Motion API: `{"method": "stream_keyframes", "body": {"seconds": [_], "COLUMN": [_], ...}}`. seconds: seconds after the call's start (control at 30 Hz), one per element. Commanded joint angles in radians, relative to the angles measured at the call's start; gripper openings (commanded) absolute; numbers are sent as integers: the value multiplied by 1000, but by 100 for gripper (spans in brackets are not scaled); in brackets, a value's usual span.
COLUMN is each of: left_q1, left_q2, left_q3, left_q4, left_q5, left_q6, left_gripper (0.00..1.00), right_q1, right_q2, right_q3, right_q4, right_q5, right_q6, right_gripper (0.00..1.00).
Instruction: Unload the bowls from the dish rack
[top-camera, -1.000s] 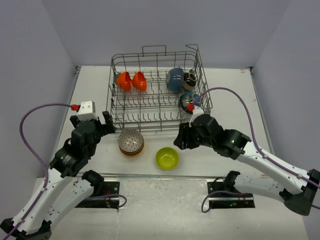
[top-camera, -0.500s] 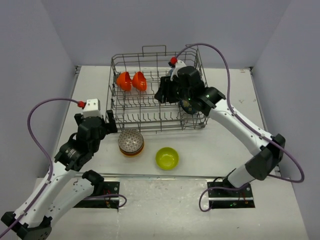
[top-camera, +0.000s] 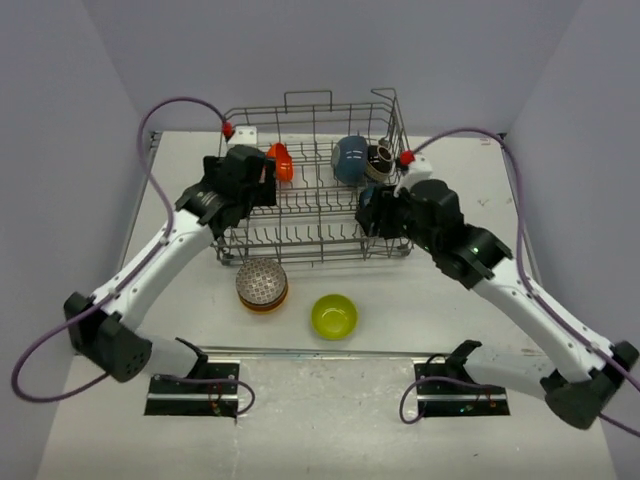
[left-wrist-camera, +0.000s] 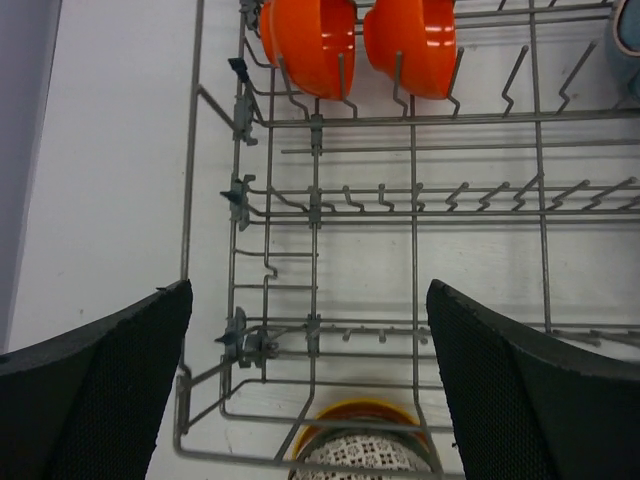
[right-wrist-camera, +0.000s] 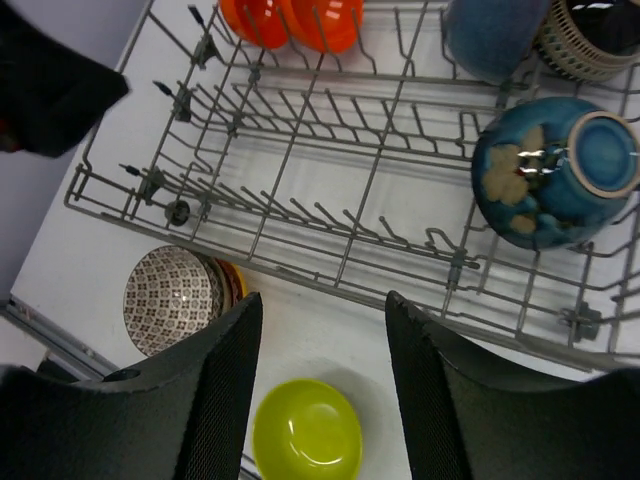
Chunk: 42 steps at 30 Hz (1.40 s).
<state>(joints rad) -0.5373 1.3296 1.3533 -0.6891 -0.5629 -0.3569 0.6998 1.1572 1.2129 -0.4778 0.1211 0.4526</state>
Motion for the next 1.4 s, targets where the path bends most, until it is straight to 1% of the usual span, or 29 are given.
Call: {"method": "stream_keyframes", "body": {"seconds": [0.0,0.03,0.1,0.13,0.17,0.23,0.27,0.3,0.33,0.37,0.4,0.47,0.5,0.57,0.7,0.8,0.83,0.97,1.0,1.03,1.07,1.17,1.3,1.37], "left_q1": [-1,-1,-1,-1,-1,-1,-1,-1,0,-1,-1,0,0,0,2,0,2,2,3,3,5,7,10,13], "left_q2": [161,263,360,449,486,552,613,649,722,758,793,891,892,945,1025,1045,1046,1069,1080,1083,1086,1091,1093,1091], "left_q3": [122,221,327,434,484,561,623,660,697,775,808,868,885,903,966,945,913,886,885,883,880,865,854,851], "left_q4": [-24,-50,-72,-93,-99,-86,-64,-67,-76,-82,-82,-29,-29,16,39,83,120,152,158,160,163,175,189,192], "left_q5": [-46,-64,-101,-118,-149,-167,-164,-175,-193,-240,-262,-293,-299,-328,-376,-400,-410,-448,-450,-450,-447,-436,-428,-428], "left_q6": [44,45,55,64,68,93,123,133,151,160,170,217,217,252,294,320,341,352,381,381,381,381,386,389], "left_gripper": [98,97,96,95,95,91,89,87,86,86,84,81,81,79,75,70,68,65,64,64,60,57,53,52], "right_q1": [-2,-2,-2,-3,-2,-2,-2,-2,-2,-2,-2,-2,-2,-2,-2,-2,-2,-2,-2,-2,-2,-2,-2,-2], "right_q2": [-222,-266,-371,-399,-422,-477,-490,-502,-519,-524,-527,-536,-539,-541,-545,-553,-557,-564,-562,-561,-562,-568,-583,-591], "right_q3": [-126,-195,-257,-304,-325,-380,-395,-412,-438,-444,-452,-487,-487,-504,-507,-513,-518,-527,-532,-536,-538,-541,-543,-544], "right_q4": [25,25,10,-1,-18,-33,-39,-38,-38,-33,-25,19,34,45,48,51,54,64,67,73,74,74,76,74], "right_q5": [95,95,89,100,97,98,101,101,106,104,89,60,60,67,61,58,60,60,61,61,63,66,74,78], "right_q6": [34,43,46,49,46,40,37,34,37,41,43,40,40,38,38,35,37,37,35,35,35,35,37,37], "right_gripper": [53,53,53,53,53,53,53,53,53,53,53,52,52,52,52,52,52,52,54,56,57,60,69,69]}}
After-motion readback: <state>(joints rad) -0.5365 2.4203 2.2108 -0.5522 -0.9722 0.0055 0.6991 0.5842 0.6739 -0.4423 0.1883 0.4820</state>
